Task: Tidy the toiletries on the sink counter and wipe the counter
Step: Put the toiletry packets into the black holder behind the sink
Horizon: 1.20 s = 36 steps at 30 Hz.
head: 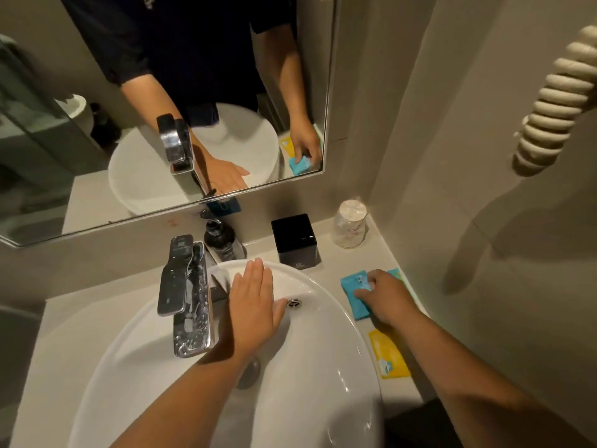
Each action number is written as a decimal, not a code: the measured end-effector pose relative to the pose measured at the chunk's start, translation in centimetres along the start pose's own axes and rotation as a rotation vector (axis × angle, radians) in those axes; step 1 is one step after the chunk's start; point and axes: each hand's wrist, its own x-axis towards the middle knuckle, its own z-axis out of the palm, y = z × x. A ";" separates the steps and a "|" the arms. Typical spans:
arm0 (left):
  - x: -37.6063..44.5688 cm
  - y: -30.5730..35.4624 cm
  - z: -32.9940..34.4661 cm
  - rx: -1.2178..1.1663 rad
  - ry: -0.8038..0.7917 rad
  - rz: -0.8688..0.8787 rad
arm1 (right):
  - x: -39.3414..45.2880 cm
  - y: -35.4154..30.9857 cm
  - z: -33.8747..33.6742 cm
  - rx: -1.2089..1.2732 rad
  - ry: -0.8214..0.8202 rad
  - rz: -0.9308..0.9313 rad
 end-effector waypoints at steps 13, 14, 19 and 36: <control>-0.1 -0.4 -0.1 0.162 -0.018 0.138 | -9.4 7.9 0.3 0.102 0.086 0.138; -0.2 -0.4 -0.1 0.160 -0.018 0.140 | -9.4 8.2 0.7 0.091 0.098 0.139; 0.1 -0.4 -0.3 0.159 -0.026 0.147 | -8.9 7.9 1.8 -0.028 0.132 0.155; 0.6 -0.8 1.3 0.092 0.061 0.144 | -5.6 -1.1 -5.4 0.880 -0.076 -0.048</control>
